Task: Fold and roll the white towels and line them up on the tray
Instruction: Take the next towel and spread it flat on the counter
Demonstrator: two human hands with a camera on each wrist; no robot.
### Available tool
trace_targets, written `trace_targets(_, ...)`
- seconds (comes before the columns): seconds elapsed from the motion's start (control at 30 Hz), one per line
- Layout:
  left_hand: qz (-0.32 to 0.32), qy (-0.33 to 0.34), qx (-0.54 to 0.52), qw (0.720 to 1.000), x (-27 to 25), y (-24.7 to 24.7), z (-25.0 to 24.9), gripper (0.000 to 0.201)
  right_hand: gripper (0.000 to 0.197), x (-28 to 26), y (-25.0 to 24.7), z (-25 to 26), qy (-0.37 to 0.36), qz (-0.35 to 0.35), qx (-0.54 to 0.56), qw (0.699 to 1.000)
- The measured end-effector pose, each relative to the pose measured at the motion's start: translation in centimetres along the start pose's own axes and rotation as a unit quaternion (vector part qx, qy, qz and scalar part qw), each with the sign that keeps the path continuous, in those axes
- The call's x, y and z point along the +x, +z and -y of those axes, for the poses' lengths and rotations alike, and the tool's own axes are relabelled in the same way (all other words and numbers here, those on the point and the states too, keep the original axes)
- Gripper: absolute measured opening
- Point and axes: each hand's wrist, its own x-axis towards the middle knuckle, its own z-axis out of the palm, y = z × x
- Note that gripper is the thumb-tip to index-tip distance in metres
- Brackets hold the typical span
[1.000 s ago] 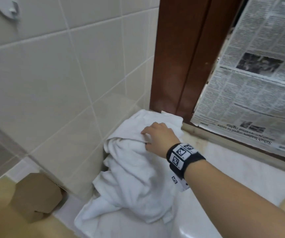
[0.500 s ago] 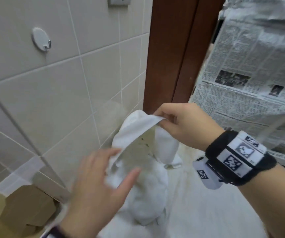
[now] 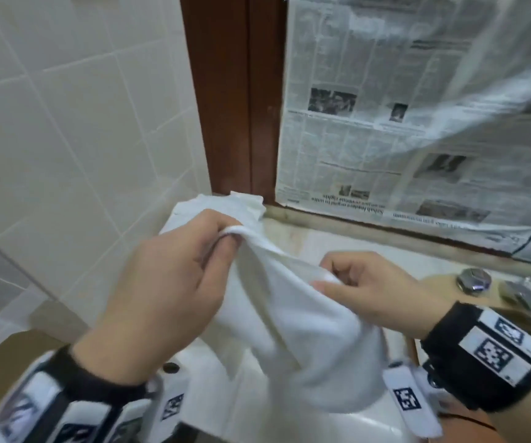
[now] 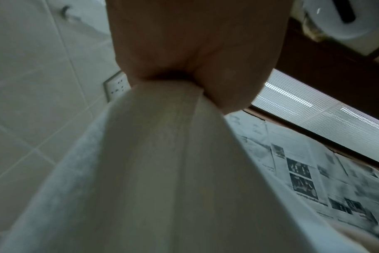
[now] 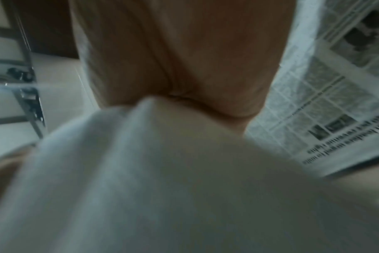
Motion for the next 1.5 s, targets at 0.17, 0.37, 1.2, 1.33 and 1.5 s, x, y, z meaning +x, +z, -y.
trace_targets(0.17,0.126,-0.004,0.076,0.989,-4.0,-4.8,0.1,0.022,0.028,-4.1,-0.8,-5.0,0.065,0.092,-0.113,0.987)
trace_targets(0.37,0.222,-0.164,0.025,0.961,-11.1,-3.6,5.8,0.041,0.048,-5.4,-1.2,-9.6,0.077,-0.037,-0.076,0.993)
trace_targets(1.2,0.347,0.057,-0.102,0.931,-10.9,10.0,3.7,0.006,0.034,-10.6,11.9,-10.3,0.041,-0.009,-0.2,0.979)
trace_targets(1.33,0.323,0.125,-0.045,0.937,-9.8,8.8,2.6,0.008,0.044,-13.8,11.2,-13.4,0.1,-0.026,-0.09,0.99)
trace_targets(1.5,0.223,0.109,-0.017,0.969,-8.2,6.6,5.1,0.009,0.022,-18.2,9.6,-16.6,0.201,-0.044,-0.088,0.975)
